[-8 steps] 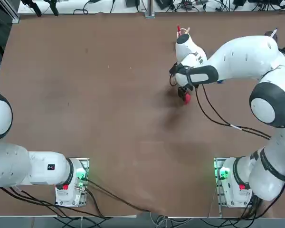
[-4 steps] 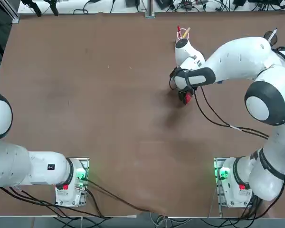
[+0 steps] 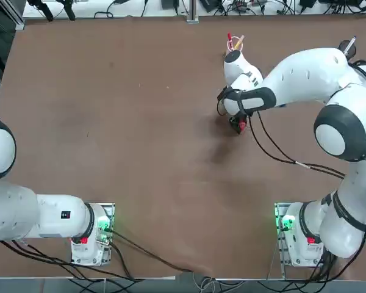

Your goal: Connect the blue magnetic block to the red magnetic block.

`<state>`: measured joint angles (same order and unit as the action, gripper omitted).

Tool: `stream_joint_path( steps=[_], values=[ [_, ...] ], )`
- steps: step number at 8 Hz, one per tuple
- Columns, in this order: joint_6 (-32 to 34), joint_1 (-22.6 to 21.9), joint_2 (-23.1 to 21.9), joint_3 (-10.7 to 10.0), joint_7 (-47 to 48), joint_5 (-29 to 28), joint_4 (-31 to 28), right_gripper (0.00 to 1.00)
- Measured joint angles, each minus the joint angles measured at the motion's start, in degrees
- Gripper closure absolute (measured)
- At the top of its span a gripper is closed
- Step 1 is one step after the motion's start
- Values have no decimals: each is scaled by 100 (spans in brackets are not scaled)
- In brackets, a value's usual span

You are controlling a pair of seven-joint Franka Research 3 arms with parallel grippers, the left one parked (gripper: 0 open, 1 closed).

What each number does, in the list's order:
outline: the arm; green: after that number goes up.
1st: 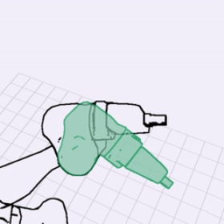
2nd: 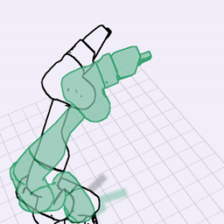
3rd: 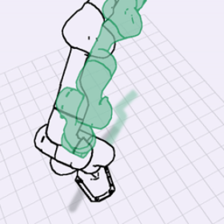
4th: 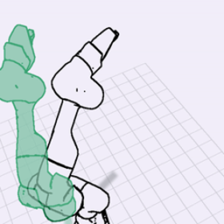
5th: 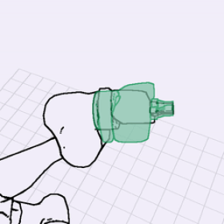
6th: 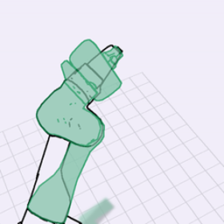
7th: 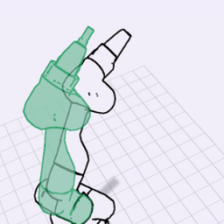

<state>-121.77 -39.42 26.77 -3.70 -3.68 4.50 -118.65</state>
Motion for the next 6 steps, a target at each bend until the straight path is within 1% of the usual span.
stream_joint_path(
  steps=[2,3,4,5,6],
  values=[
    [119,-12,-10,-2,615,-11,84,51],
    [398,-3,-32,-18,1073,-15,267,51],
    [836,49,-75,-62,1598,-145,576,51],
    [1242,179,-124,-102,2219,-442,891,51],
    [1442,400,-187,-122,2950,-755,1115,51]
  ],
)
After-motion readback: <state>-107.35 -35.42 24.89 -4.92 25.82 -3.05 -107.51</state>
